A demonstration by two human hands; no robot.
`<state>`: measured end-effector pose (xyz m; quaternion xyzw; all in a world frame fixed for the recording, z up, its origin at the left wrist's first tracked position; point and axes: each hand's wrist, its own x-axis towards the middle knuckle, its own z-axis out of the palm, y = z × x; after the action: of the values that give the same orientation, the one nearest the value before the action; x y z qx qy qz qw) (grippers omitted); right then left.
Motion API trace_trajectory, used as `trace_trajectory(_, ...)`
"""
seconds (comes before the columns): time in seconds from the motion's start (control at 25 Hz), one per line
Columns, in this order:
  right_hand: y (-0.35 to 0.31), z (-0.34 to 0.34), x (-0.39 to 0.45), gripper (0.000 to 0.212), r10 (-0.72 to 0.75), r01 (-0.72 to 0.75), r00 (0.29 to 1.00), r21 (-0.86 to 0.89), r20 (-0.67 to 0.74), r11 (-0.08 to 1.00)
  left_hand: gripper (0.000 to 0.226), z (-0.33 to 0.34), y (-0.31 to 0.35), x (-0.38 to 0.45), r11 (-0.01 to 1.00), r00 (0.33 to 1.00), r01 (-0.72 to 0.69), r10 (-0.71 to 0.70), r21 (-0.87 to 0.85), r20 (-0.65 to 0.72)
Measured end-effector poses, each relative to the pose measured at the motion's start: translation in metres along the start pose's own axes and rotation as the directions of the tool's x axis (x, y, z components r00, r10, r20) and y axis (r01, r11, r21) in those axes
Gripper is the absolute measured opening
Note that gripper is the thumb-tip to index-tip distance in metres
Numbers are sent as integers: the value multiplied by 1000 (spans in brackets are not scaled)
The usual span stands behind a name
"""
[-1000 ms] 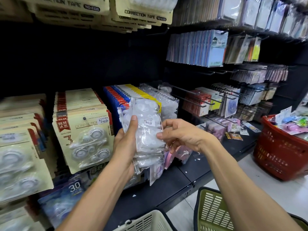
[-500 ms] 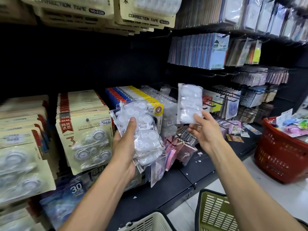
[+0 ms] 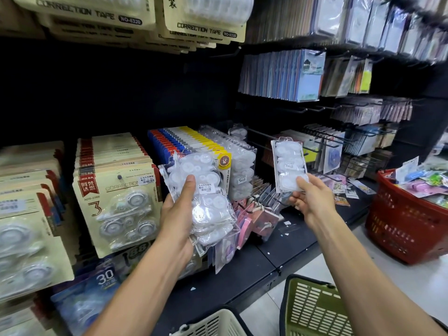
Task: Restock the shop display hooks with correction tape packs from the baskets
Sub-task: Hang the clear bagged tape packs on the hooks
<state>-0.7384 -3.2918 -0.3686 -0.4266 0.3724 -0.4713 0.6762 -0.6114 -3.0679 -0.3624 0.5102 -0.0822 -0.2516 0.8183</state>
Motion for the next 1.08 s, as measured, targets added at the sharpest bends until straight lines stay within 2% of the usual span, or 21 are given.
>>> trace_trajectory(0.08,-1,0,2,38,-9,11,999,38,-52,999,71,0,0,0,1000,1000,10,-10,-8,14)
trace_trajectory(0.16,-3,0,4,32,-6,13,996,82,-83,997,64,2,3,-3,1000,999,31,-31,-4,18)
trace_trajectory(0.28,-6,0,1,24,26,-16,999,205,-46,979,58,2,4,-4,999,999,42,-42,19,-5)
trace_trajectory(0.4,-6,4,-4,71,25,-77,990,381,140,921,65,2,2,-3,999,1000,23,-23,40,-15)
trace_trajectory(0.48,-7,8,-7,85,21,-110,975,401,220,909,76,2,1,-3,998,1000,10,-8,55,-22)
trace_trajectory(0.56,-6,12,-9,75,28,-87,969,235,246,968,81,2,1,-3,999,1000,13,-12,51,-16)
trace_trajectory(0.64,-5,16,-14,45,82,-75,944,-37,320,997,60,3,5,-6,998,999,41,-42,46,11)
trace_trajectory(0.72,-2,24,-24,25,155,-40,886,-260,437,965,43,4,8,-6,995,994,95,-94,-18,60)
trace_trajectory(0.8,-3,35,-36,28,233,27,793,-415,562,910,42,6,8,-6,991,991,123,-120,-46,62)
trace_trajectory(0.88,-5,46,-49,32,331,68,662,-494,672,867,39,9,7,-7,993,992,113,-111,-35,61)
trace_trajectory(0.96,-6,53,-57,22,387,103,563,-527,730,844,38,10,7,-8,994,994,99,-97,-37,53)
trace_trajectory(1.0,-8,55,-58,16,396,120,547,-537,738,835,37,11,7,-8,995,995,90,-88,-41,42)
trace_trajectory(1.08,-12,56,-59,11,385,154,566,-552,729,819,33,11,7,-7,997,998,63,-62,-44,33)
